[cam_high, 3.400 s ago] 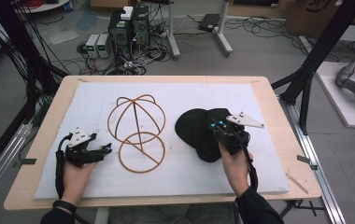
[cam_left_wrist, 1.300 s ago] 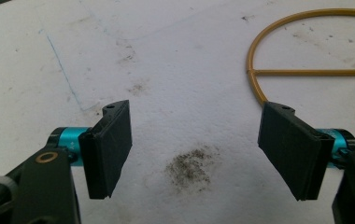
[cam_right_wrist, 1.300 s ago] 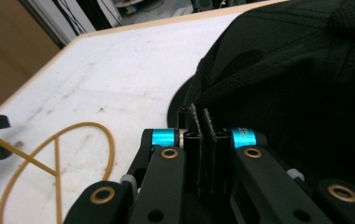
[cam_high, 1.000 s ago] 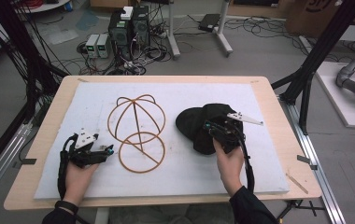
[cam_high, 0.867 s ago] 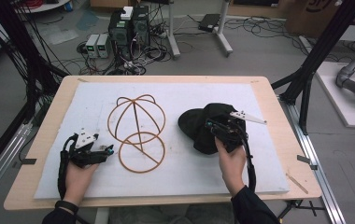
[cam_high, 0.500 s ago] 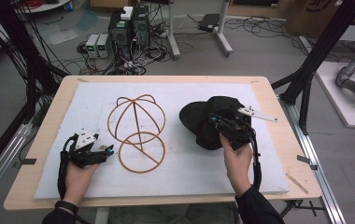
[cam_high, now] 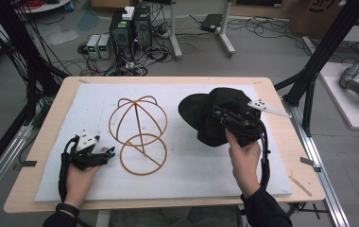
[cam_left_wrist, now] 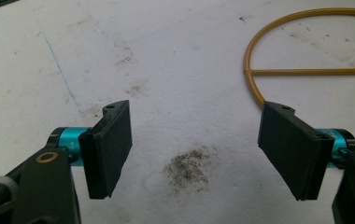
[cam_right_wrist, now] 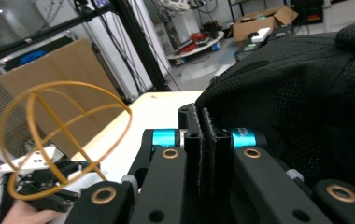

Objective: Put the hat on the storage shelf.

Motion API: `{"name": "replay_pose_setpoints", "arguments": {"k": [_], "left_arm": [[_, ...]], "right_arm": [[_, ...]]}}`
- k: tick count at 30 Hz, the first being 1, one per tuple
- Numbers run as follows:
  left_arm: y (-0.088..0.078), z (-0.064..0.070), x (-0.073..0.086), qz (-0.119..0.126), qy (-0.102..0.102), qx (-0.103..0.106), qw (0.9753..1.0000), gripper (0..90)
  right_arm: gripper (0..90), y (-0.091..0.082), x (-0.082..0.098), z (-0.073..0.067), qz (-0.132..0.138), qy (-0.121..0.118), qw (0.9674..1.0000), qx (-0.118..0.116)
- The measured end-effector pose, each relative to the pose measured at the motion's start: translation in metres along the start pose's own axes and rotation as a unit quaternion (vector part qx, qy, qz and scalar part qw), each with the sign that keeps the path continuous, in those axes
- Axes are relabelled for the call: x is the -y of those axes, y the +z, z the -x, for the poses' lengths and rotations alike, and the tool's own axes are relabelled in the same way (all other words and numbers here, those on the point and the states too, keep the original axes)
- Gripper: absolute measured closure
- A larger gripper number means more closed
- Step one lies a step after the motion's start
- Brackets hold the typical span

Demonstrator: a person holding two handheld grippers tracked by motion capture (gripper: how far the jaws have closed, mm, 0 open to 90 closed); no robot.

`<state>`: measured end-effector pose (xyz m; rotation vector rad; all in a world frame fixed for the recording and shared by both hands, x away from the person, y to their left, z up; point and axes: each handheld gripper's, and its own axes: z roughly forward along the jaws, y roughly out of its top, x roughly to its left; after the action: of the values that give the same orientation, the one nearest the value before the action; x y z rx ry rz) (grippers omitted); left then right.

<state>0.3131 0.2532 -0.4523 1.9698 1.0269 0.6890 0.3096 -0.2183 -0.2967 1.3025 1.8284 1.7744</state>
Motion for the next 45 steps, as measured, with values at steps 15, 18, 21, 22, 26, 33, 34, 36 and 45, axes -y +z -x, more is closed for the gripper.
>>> {"name": "replay_pose_setpoints", "arguments": {"k": [15, 18, 21, 22, 26, 33, 34, 36, 45], "left_arm": [[0.001, 0.001, 0.0, 0.0, 0.003, 0.002, 1.0, 26.2], [0.001, 0.001, 0.0, -0.004, 0.006, 0.002, 1.0, 26.2], [0.001, 0.002, 0.0, -0.002, 0.008, 0.0, 1.0, 26.2], [0.001, 0.002, 0.0, -0.002, 0.008, 0.0, 1.0, 26.2], [0.001, 0.002, 0.0, -0.003, 0.009, 0.0, 1.0, 26.2], [0.001, 0.002, 0.0, -0.004, 0.009, 0.002, 0.9999, 26.2], [0.001, 0.002, 0.0, -0.004, 0.009, 0.002, 0.9999, 26.3], [0.001, 0.002, 0.0, -0.004, 0.009, 0.002, 0.9999, 26.3], [0.001, 0.002, 0.0, -0.004, 0.01, 0.002, 0.9999, 26.3]], "right_arm": [[88.8, -0.005, -0.047, -0.039, 0.034, -0.015, 0.9976, -0.058], [88.8, -0.003, -0.053, -0.049, 0.035, -0.018, 0.9968, -0.069], [88.8, -0.001, -0.059, -0.058, 0.041, -0.02, 0.9953, -0.086], [88.8, -0.001, -0.06, -0.061, 0.042, -0.018, 0.9947, -0.092], [88.8, 0.002, -0.066, -0.072, 0.041, -0.023, 0.9935, -0.104], [88.8, 0.008, -0.071, -0.09, 0.048, -0.033, 0.9906, -0.124], [88.8, 0.01, -0.072, -0.092, 0.048, -0.034, 0.9901, -0.128], [88.8, 0.013, -0.072, -0.097, 0.048, -0.034, 0.989, -0.136], [88.8, 0.04, -0.067, -0.128, 0.036, -0.038, 0.9808, -0.188]]}}
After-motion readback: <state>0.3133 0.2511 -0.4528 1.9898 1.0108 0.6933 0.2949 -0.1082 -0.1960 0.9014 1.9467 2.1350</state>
